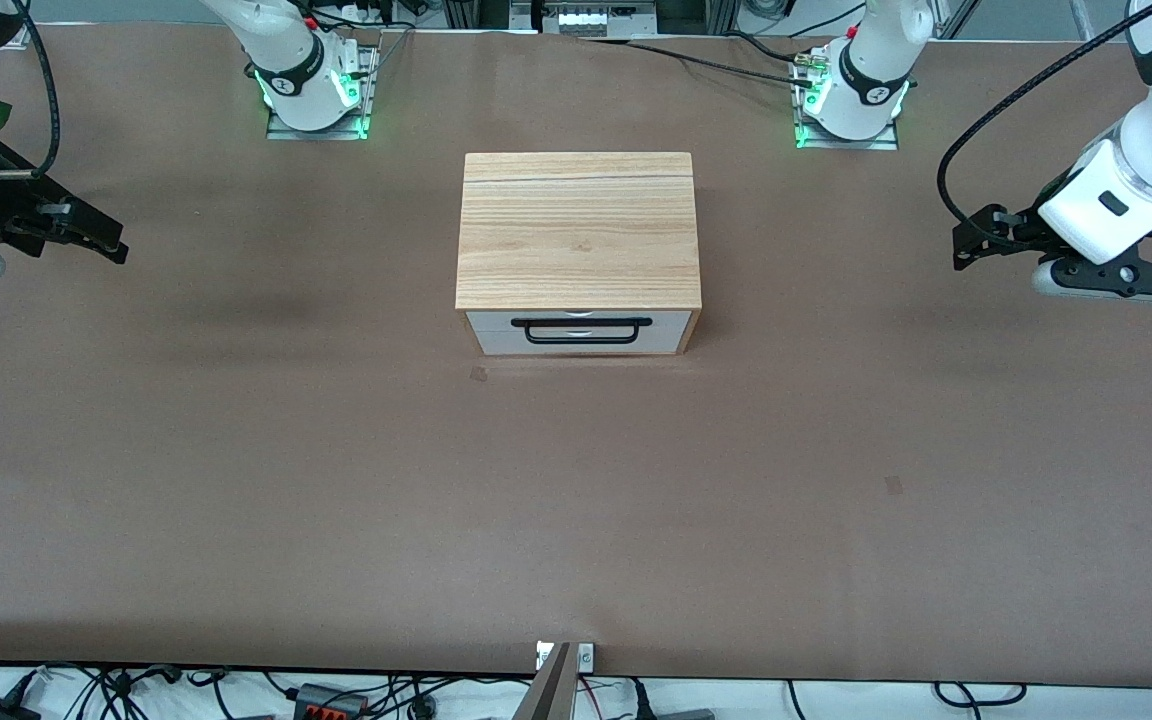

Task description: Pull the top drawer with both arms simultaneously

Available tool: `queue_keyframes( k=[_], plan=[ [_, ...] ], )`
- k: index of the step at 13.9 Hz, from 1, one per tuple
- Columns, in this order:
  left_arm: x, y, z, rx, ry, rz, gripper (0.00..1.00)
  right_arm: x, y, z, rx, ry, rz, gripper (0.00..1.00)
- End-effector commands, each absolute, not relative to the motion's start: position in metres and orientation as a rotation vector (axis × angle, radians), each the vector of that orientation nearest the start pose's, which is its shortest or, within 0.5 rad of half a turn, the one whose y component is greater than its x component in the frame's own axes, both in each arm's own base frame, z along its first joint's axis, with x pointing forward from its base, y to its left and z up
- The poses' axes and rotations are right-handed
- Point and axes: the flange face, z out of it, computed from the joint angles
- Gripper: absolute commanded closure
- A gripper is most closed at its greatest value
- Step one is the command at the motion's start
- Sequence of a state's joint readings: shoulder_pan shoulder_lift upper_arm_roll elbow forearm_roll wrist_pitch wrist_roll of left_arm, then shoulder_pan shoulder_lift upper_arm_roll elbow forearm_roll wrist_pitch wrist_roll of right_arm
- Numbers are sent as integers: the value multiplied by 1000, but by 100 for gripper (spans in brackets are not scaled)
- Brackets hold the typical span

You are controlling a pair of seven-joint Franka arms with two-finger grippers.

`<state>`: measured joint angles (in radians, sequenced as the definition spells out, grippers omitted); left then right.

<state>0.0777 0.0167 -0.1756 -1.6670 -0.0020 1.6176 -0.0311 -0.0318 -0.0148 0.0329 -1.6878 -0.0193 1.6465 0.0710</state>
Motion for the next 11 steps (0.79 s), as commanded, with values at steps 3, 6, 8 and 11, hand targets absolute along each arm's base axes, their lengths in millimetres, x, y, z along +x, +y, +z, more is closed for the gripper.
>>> queue_keyframes(
  k=[3, 6, 8, 11],
  plan=[
    [559, -55, 580, -3152, 112, 103, 0, 549, 1, 584, -3168, 108, 52, 0],
    [560, -60, 581, -3229, 105, 110, 0, 553, 5, 577, -3168, 98, 73, 0],
    [577, -57, 556, -3365, 49, 198, 0, 555, 12, 571, -3167, 86, 90, 0],
    [583, -57, 551, -3396, 41, 226, 0, 560, 31, 555, -3168, 25, 138, 0]
  ],
)
